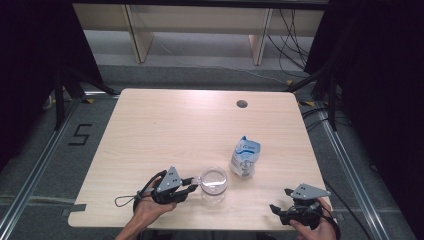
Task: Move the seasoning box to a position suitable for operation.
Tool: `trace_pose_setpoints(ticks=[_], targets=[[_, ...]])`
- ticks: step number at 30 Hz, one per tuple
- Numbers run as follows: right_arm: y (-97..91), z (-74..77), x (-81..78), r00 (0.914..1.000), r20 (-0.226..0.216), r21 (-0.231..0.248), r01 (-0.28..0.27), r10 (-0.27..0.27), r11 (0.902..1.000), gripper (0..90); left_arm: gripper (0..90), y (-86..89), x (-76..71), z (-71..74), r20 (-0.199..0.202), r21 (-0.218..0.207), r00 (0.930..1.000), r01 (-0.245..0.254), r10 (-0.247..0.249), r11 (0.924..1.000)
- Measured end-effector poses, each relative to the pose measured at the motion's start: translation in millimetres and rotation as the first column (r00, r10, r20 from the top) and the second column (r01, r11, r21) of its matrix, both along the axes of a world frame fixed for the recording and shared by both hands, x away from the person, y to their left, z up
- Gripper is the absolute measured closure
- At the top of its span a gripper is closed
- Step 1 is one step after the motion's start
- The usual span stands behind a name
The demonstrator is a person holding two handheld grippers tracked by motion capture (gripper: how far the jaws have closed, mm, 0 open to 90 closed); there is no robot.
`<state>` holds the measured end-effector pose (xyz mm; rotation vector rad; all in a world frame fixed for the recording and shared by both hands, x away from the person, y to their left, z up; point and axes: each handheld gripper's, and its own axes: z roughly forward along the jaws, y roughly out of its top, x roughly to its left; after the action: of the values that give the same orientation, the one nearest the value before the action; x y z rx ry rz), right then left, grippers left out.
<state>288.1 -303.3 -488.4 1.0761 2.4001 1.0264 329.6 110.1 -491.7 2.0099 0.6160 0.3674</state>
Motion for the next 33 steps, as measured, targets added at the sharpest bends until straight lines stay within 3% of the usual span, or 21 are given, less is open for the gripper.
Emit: trace_pose_setpoints(ticks=[1, 3, 6, 7, 9, 14, 17, 18, 19, 23, 26, 28, 29, 30, 33], targets=[[-0.1, -0.4, 0.6, 1.0, 0.001, 0.003, -0.009, 0.009, 1.0, 22.2, 73.9, -0.7, -0.3, -0.3, -0.002, -0.007, 1.0, -0.002, 0.002, 1.0], [0.3, 0.8, -1.5, 0.9997, -0.01, 0.003, 0.024, -0.024, 0.9997, 22.2, 73.8, -1.1, -0.3, -0.4, -0.006, -0.009, 1.0, 0.0, -0.001, 1.0], [-1.1, -0.8, 0.9, 1.0, 0.009, -0.004, 0.002, -0.002, 1.0, 22.2, 73.8, -1.7, -0.6, -0.9, -0.016, -0.019, 0.9999, -0.003, 0.003, 0.9998], [-0.8, -0.1, -0.4, 0.9995, -0.019, 0.007, 0.023, -0.023, 0.9997, 22.2, 73.8, -1.9, -0.5, -0.9, -0.015, -0.019, 0.9999, -0.001, 0.0, 0.9998], [-1.3, 0.0, -0.1, 0.9993, -0.027, 0.008, 0.024, -0.024, 0.9997, 22.2, 73.8, -3.1, 0.3, -1.4, -0.007, -0.027, 0.9999, 0.013, -0.013, 0.9996], [-2.2, -1.5, 2.0, 1.0, -0.001, 0.0, 0.003, -0.003, 1.0, 22.1, 73.8, -5.6, -1.3, -1.2, -0.003, -0.017, 0.9996, 0.029, -0.029, 0.9994], [-0.7, -0.1, 0.3, 0.9998, -0.018, 0.009, 0.011, -0.011, 0.9999, 22.1, 73.7, -4.9, -1.4, -1.5, -0.003, -0.018, 0.9996, 0.027, -0.028, 0.9995], [-1.3, -0.9, 1.6, 0.9999, 0.015, -0.005, -0.006, 0.006, 1.0, 22.1, 73.6, -4.5, -1.3, -1.3, -0.007, -0.017, 0.9994, 0.033, -0.033, 0.9993], [-0.9, -0.6, 1.6, 0.9998, -0.006, 0.005, -0.018, 0.018, 0.9998, 22.1, 73.5, -4.5, -1.4, -1.5, -0.005, -0.02, 0.9994, 0.033, -0.033, 0.9993], [-1.2, -1.3, 2.6, 0.9998, -0.005, 0.0, -0.017, 0.017, 0.9999, 22.1, 72.7, -4.3, -0.1, -1.7, -0.005, -0.03, 0.9993, 0.038, -0.038, 0.9988], [-1.6, -0.5, 1.3, 1.0, -0.004, 0.005, 0.005, -0.005, 1.0, 22.1, 66.5, -4.5, -1.4, -0.7, -0.033, -0.063, 0.9993, 0.015, -0.017, 0.9979], [-1.2, 0.1, 0.1, 0.9996, -0.023, 0.012, 0.018, -0.017, 0.9998, 22.1, 60.7, -2.8, -1.8, 0.4, -0.036, -0.059, 0.9993, 0.008, -0.01, 0.9982], [-2.2, -0.7, 1.5, 1.0, 0.002, 0.0, 0.001, -0.001, 1.0, 22.1, 58.2, -2.5, -2.6, 0.1, -0.047, -0.068, 0.9989, -0.001, -0.003, 0.9977], [-1.6, 0.2, 0.8, 0.9998, -0.018, 0.008, 0.007, -0.007, 0.9999, 22.1, 55.2, -1.2, -2.3, 0.1, -0.041, -0.069, 0.9991, 0.004, -0.007, 0.9976], [-1.1, 0.2, 0.2, 0.9997, -0.018, 0.011, 0.015, -0.015, 0.9998, 22.1, 44.8, 1.8, -4.8, 0.3, -0.068, -0.068, 0.9975, -0.023, 0.018, 0.9975]])
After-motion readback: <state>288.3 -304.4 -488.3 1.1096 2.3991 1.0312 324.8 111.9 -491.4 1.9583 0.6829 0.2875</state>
